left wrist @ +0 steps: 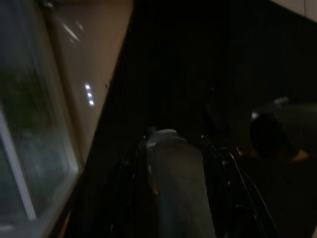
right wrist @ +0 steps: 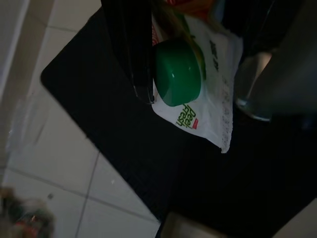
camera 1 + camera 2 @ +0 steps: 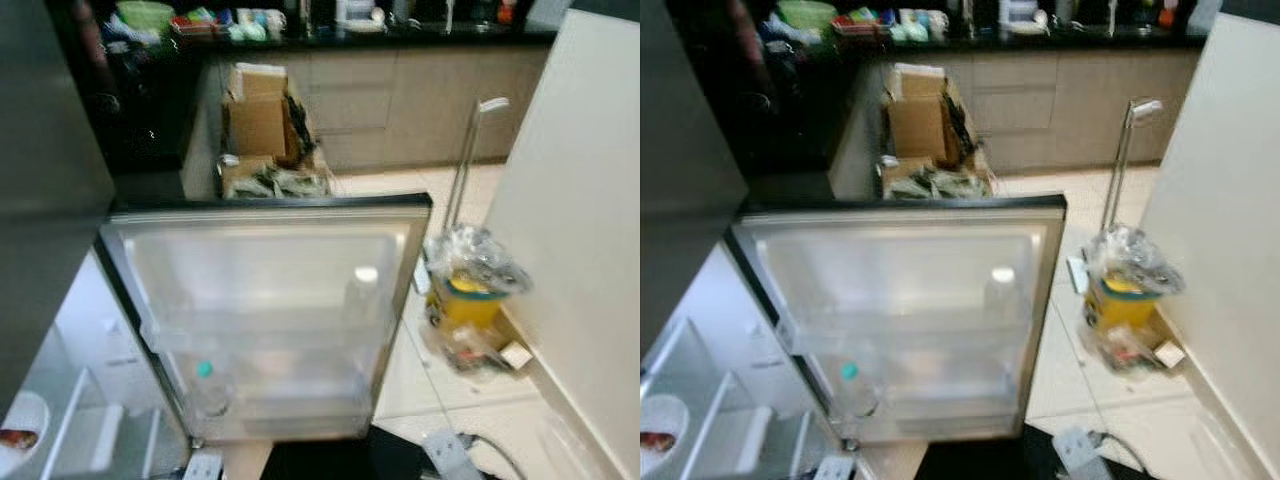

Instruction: Restocking fridge

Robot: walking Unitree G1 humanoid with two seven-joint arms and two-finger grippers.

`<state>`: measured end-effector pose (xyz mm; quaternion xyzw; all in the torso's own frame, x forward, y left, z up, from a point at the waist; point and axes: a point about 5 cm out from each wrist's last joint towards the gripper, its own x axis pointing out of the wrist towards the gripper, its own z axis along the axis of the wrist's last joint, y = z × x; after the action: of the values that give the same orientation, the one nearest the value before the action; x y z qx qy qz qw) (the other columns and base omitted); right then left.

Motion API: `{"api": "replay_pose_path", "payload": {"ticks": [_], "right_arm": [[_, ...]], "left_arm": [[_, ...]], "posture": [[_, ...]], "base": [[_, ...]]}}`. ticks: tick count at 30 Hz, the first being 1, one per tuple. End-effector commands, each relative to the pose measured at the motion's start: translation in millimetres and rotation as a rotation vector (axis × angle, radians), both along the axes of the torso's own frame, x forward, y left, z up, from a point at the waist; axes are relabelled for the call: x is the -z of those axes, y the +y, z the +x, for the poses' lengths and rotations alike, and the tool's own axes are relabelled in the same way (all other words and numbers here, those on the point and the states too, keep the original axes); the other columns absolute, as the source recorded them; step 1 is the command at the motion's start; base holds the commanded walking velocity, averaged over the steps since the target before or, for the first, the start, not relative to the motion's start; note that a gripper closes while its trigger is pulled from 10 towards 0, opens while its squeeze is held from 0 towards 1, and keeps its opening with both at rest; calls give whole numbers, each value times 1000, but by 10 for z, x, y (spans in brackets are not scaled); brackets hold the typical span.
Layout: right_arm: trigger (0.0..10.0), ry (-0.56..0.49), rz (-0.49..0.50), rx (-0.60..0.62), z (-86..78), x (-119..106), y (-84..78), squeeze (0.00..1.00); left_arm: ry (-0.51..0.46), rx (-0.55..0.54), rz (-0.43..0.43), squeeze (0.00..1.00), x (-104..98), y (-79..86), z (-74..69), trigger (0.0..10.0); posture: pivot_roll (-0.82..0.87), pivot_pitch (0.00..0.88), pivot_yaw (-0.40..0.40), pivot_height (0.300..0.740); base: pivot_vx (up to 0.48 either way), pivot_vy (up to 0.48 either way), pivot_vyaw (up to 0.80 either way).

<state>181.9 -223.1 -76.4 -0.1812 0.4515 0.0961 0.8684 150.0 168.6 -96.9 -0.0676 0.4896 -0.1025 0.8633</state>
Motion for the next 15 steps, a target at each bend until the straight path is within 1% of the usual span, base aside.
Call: {"api": "replay_pose_path", "payload": {"ticks": [1, 4, 6, 7, 9, 14, 15], "right_arm": [[10000, -18, 15, -13, 55, -14, 70, 0], [10000, -14, 17, -14, 41, -6, 77, 0], [10000, -14, 18, -13, 39, -5, 78, 0], [10000, -12, 19, -13, 29, 1, 81, 0], [10000, -11, 19, -13, 26, 2, 82, 0], [10000, -10, 19, -10, 21, 4, 79, 0], [10000, -11, 18, -8, 20, 3, 73, 0]], "left_arm": [[19, 2, 17, 0, 21, 48, -63, 10000], [3, -37, 2, 0, 11, 53, -44, 10000], [-3, -42, -3, 0, 8, 52, -39, 10000], [6, -2, -4, 0, 11, 43, -46, 10000], [11, 11, -3, 0, 12, 41, -50, 10000], [14, 3, -9, 0, 17, 41, -64, 10000], [13, -8, -13, 0, 18, 42, -69, 10000]], "posture": [[-56, 0, -10, 740], [-55, 0, -11, 740], [-55, 0, -11, 740], [-56, 0, -10, 740], [-56, 0, -10, 740], [-55, 0, -11, 740], [-55, 0, -11, 740]], "base": [[277, 0, 0], [0, 0, 0], [0, 0, 0], [0, -480, 0], [0, -480, 0], [0, -480, 0], [0, 0, 0]]}}
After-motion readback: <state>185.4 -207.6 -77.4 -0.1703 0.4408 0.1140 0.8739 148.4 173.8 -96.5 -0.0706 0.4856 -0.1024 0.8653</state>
